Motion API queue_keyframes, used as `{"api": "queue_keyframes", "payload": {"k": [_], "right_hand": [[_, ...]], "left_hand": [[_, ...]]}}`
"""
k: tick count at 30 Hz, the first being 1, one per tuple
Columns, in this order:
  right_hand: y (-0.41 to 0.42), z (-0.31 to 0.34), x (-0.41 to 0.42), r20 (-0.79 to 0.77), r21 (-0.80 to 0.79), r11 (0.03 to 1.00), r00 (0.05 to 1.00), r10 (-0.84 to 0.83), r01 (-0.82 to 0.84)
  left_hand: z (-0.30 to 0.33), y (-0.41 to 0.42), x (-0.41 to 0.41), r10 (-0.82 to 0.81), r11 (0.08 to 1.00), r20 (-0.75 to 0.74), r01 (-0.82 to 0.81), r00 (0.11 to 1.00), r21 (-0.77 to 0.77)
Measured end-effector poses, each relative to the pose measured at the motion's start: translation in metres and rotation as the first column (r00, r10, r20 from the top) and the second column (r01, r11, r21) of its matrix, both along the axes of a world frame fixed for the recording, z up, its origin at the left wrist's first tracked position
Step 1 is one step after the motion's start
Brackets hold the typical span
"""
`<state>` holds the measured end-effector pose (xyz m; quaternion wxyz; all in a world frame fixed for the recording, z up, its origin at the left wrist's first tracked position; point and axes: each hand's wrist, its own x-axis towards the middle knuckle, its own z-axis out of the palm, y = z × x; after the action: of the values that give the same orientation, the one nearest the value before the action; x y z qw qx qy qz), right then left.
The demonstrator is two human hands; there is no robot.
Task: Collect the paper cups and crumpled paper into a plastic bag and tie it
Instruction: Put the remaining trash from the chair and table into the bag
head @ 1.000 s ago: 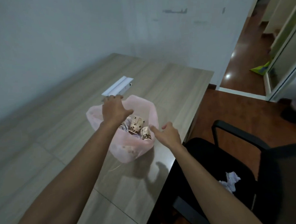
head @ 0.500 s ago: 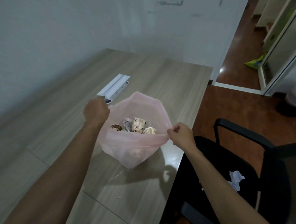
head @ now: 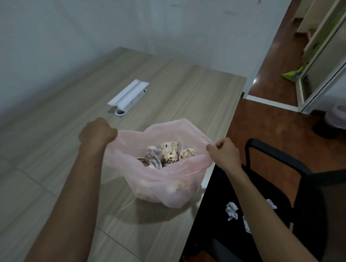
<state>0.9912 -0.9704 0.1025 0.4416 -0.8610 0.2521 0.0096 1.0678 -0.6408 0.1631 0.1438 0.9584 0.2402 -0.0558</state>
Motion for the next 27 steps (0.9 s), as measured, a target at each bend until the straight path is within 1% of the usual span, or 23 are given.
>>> {"api": "queue_keyframes", "payload": {"k": [1,2,3,4,5,6,7,8,9,10,12,13,14,15,17,18,19,20,21,22,23,25,27], "right_hand": [[0.005,0.0,-0.003,0.066,-0.076,0.997,0.998,-0.017,0.022],[0.01,0.0,-0.007,0.175,-0.178,0.983,0.985,0.0,0.031],[0.017,0.002,-0.011,0.293,-0.272,0.962,0.953,0.07,0.013],[0.024,0.003,-0.013,0.375,-0.334,0.941,0.906,0.195,-0.065],[0.03,0.005,-0.016,0.353,-0.374,0.902,0.866,0.355,-0.217],[0.037,0.008,-0.019,0.225,-0.399,0.821,0.825,0.519,-0.408],[0.043,0.009,-0.02,0.03,-0.412,0.703,0.762,0.646,-0.58],[0.049,0.008,-0.021,-0.138,-0.416,0.586,0.685,0.715,-0.696],[0.054,0.008,-0.023,-0.232,-0.438,0.503,0.634,0.737,-0.745],[0.058,0.009,-0.026,-0.263,-0.458,0.458,0.608,0.749,-0.762],[0.06,0.014,-0.036,-0.305,-0.464,0.406,0.572,0.762,-0.787],[0.058,0.018,-0.04,-0.347,-0.442,0.381,0.547,0.762,-0.812],[0.053,0.024,-0.045,-0.392,-0.404,0.367,0.521,0.758,-0.838],[0.047,0.029,-0.048,-0.436,-0.353,0.35,0.484,0.759,-0.868],[0.033,0.039,-0.051,-0.485,-0.229,0.31,0.384,0.785,-0.923],[0.029,0.045,-0.051,-0.473,-0.164,0.297,0.339,0.814,-0.941],[0.026,0.048,-0.05,-0.436,-0.118,0.293,0.315,0.843,-0.949],[0.025,0.049,-0.048,-0.392,-0.104,0.3,0.316,0.864,-0.948],[0.024,0.049,-0.043,-0.346,-0.123,0.32,0.343,0.873,-0.939],[0.023,0.047,-0.038,-0.292,-0.167,0.361,0.396,0.871,-0.918],[0.021,0.042,-0.033,-0.232,-0.212,0.422,0.465,0.855,-0.881],[0.016,0.033,-0.024,-0.144,-0.255,0.549,0.593,0.792,-0.796],[0.01,0.027,-0.018,-0.069,-0.264,0.63,0.666,0.743,-0.73]], "left_hand": [[-0.001,-0.007,0.001,-0.029,0.999,0.011,0.028,1.0,0.017],[0.0,-0.015,0.002,-0.096,0.995,0.06,0.095,0.994,0.027],[0.001,-0.023,0.004,-0.203,0.979,0.11,0.201,0.973,0.033],[0.001,-0.031,0.007,-0.339,0.941,0.125,0.337,0.932,0.04],[-0.003,-0.039,0.011,-0.458,0.889,0.079,0.455,0.885,0.052],[-0.007,-0.048,0.014,-0.533,0.845,0.011,0.532,0.846,0.061],[-0.013,-0.055,0.018,-0.555,0.826,-0.06,0.558,0.83,0.074],[-0.02,-0.061,0.023,-0.555,0.823,-0.089,0.561,0.827,0.092],[-0.023,-0.067,0.027,-0.536,0.836,-0.061,0.539,0.842,0.106],[-0.026,-0.069,0.031,-0.503,0.861,0.018,0.499,0.864,0.102],[-0.025,-0.071,0.041,-0.372,0.928,0.221,0.366,0.902,0.069],[-0.022,-0.07,0.046,-0.3,0.953,0.303,0.298,0.905,0.054],[-0.018,-0.069,0.051,-0.256,0.966,0.354,0.255,0.9,0.051],[-0.015,-0.068,0.054,-0.238,0.971,0.36,0.236,0.902,0.05],[-0.014,-0.07,0.059,-0.259,0.965,0.314,0.257,0.913,0.051],[-0.016,-0.07,0.061,-0.27,0.962,0.293,0.272,0.917,0.036],[-0.017,-0.072,0.06,-0.276,0.958,0.276,0.285,0.921,0.009],[-0.019,-0.074,0.059,-0.284,0.955,0.254,0.297,0.925,-0.017],[-0.021,-0.076,0.057,-0.295,0.95,0.229,0.31,0.928,-0.032],[-0.024,-0.077,0.054,-0.308,0.946,0.203,0.322,0.929,-0.041],[-0.026,-0.078,0.052,-0.319,0.942,0.182,0.331,0.93,-0.043],[-0.03,-0.077,0.047,-0.323,0.941,0.183,0.336,0.928,-0.039],[-0.034,-0.073,0.043,-0.309,0.946,0.204,0.323,0.929,-0.037]]}}
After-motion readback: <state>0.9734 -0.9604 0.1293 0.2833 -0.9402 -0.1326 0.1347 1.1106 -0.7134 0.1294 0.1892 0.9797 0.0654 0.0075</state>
